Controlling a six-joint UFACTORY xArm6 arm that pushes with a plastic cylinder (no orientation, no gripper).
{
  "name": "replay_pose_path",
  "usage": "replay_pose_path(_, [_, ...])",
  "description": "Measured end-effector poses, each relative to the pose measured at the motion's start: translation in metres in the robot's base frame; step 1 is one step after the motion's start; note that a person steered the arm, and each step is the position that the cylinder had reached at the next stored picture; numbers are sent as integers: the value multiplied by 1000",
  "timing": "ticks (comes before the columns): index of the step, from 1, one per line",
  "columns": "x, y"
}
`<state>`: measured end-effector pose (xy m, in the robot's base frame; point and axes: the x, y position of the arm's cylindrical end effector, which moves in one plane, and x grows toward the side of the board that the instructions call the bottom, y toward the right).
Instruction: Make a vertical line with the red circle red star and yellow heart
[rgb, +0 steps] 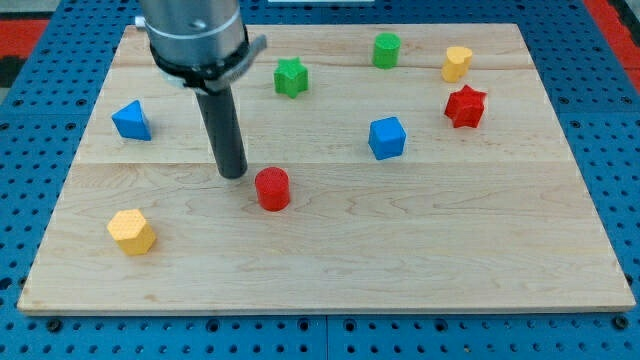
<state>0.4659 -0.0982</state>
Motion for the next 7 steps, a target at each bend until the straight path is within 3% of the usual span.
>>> replay_pose_path(1, [19, 2])
replay_pose_path(3, [26, 132])
replay_pose_path(4, [10, 174])
replay_pose_path(5, [22, 210])
replay_pose_path(6, [54, 211])
replay_pose_path(7, [30, 237])
